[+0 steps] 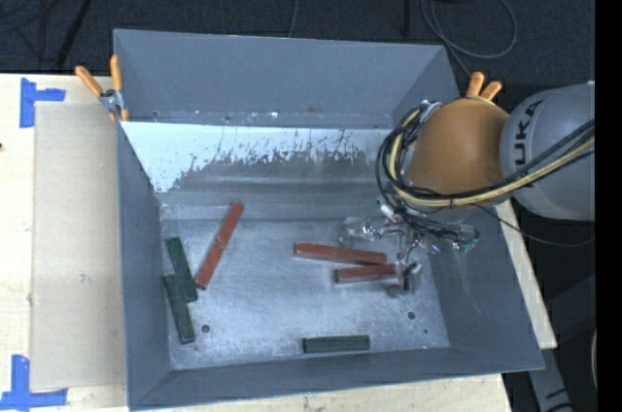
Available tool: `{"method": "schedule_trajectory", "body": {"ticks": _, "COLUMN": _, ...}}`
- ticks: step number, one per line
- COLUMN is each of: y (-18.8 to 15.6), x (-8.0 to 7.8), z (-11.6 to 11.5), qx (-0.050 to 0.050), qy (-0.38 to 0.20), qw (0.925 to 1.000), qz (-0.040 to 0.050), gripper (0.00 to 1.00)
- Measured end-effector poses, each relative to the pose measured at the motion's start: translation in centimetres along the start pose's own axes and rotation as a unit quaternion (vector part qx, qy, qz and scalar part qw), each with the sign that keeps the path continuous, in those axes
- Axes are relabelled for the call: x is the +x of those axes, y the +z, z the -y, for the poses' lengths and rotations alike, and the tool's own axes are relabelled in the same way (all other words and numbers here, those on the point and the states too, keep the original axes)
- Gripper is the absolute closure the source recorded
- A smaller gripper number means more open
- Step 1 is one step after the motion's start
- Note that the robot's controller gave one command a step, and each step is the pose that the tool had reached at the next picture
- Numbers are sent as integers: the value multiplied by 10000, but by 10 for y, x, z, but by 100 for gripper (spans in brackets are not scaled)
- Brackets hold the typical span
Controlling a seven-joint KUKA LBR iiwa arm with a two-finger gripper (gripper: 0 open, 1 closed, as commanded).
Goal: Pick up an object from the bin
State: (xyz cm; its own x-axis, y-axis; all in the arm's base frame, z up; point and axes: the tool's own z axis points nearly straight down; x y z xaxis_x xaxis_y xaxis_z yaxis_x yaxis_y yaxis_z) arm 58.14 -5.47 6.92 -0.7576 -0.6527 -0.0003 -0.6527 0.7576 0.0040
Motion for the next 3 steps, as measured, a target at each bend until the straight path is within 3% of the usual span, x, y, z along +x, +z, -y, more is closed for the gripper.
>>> {"method": "schedule_trajectory", "body": {"ticks": 1, "y": 0, "x": 1, "z": 1, "qx": 9, "qy": 9, "qw": 10000, "qz": -1, "gripper": 100}}
{"method": "schedule_trajectory", "body": {"ticks": 2, "y": -128, "x": 24, "z": 5, "qx": 35, "qy": -2228, "qw": 9749, "qz": 10, "gripper": 100}}
{"method": "schedule_trajectory", "body": {"ticks": 3, "y": -177, "x": 27, "z": -1, "qx": 20, "qy": -4603, "qw": 8877, "qz": 4, "gripper": 100}}
